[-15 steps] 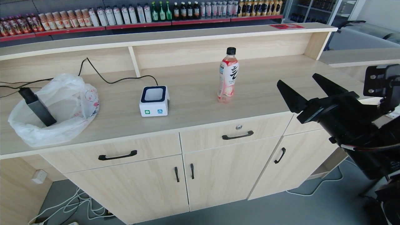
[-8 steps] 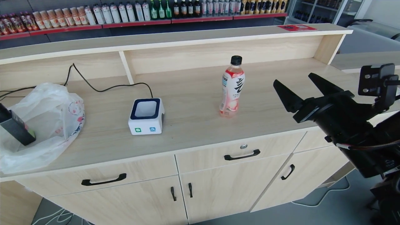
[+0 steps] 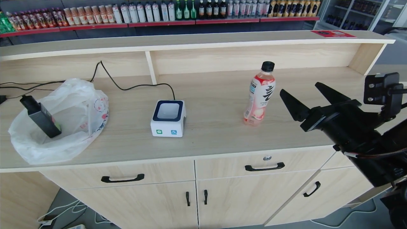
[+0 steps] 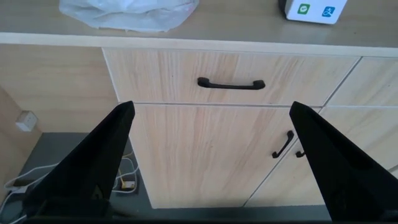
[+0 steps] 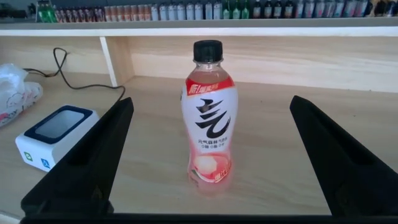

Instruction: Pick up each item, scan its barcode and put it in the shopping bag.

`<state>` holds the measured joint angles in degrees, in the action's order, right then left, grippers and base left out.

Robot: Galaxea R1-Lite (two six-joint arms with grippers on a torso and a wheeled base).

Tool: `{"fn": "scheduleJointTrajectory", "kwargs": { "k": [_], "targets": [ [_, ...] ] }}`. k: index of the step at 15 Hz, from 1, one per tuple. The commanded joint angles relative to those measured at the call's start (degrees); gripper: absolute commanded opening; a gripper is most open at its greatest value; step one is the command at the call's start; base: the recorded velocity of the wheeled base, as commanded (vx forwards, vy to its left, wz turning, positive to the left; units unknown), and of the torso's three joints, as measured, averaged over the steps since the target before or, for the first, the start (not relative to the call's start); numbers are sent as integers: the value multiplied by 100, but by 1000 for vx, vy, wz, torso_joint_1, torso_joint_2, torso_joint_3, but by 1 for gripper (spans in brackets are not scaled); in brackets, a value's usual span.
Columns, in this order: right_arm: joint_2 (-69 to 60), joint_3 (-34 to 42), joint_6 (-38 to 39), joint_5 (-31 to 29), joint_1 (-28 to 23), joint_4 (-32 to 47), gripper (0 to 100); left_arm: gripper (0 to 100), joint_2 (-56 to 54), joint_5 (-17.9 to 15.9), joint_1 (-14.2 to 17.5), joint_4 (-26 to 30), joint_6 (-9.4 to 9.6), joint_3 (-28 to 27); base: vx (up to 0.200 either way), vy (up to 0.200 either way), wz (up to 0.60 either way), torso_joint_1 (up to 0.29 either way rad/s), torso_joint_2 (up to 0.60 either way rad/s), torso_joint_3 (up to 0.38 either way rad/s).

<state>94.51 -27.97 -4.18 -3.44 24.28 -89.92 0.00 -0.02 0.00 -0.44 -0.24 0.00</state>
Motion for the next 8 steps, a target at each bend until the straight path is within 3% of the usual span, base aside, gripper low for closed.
{"fn": "scheduleJointTrajectory", "kwargs": {
  "k": [1,4,8],
  "targets": [
    [-3,151,-4,1,15,-8,100,100,9,2,-9,0,-2,0,0,0,0,0,0,0],
    [50,643,-4,1,15,-8,100,100,9,2,0,0,-2,0,0,0,0,0,0,0],
    [173,643,-4,1,305,-8,100,100,9,2,0,0,-2,0,0,-200,0,1,1,0]
  ]
}}
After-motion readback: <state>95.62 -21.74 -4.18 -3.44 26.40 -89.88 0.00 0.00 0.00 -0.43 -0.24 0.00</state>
